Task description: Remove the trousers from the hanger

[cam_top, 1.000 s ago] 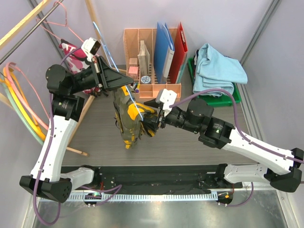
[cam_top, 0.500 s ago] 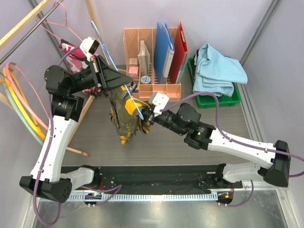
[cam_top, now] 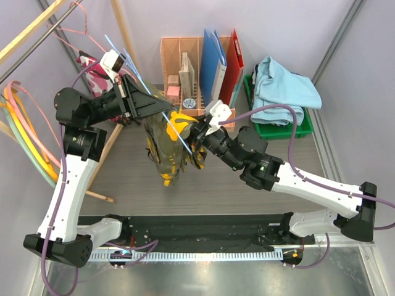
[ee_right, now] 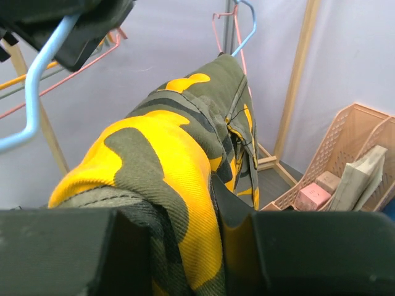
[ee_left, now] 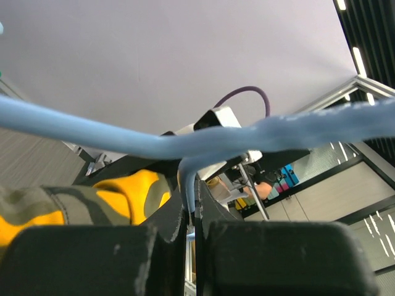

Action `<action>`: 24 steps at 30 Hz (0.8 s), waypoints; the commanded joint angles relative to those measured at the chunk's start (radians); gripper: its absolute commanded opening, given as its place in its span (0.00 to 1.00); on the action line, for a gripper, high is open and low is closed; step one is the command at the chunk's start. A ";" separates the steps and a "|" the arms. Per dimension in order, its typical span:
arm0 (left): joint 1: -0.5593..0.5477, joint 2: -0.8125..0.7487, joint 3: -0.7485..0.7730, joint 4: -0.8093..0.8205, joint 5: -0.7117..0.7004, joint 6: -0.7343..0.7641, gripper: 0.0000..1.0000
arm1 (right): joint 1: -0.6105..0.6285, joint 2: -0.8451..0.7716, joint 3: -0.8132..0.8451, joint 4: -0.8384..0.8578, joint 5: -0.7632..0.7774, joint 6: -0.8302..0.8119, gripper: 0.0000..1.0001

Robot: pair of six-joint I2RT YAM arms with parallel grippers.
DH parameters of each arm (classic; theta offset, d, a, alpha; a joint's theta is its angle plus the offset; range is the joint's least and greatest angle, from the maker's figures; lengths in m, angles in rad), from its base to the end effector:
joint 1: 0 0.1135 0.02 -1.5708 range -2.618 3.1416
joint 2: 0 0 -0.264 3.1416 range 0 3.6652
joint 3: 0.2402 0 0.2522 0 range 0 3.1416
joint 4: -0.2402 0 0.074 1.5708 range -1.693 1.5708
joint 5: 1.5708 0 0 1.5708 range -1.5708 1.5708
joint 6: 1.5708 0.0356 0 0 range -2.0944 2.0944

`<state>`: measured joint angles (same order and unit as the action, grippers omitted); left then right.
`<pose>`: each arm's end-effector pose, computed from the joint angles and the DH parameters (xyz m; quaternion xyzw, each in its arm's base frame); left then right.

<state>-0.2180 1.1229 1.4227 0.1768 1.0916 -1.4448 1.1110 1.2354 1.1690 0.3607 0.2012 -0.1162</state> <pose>0.1907 -0.0746 0.5226 0.1066 0.6188 -0.7213 0.2923 0.1332 0.2529 0.4380 -0.2754 0.5311 0.3287 0.7308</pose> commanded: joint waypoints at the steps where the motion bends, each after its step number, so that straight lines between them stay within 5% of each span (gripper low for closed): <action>1: -0.006 -0.032 0.027 -0.003 0.036 0.078 0.00 | 0.000 -0.099 0.136 0.110 0.102 0.066 0.01; 14: 0.000 -0.003 0.100 -0.020 0.010 0.069 0.00 | 0.000 -0.226 0.147 -0.090 0.230 -0.039 0.01; 24: 0.012 0.066 0.229 -0.017 -0.025 0.037 0.00 | 0.000 -0.339 0.069 -0.253 0.221 0.039 0.01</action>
<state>-0.2268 1.1923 1.5726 0.0933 1.0821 -1.4330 1.1183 1.0000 1.2148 0.0662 0.3523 -0.1318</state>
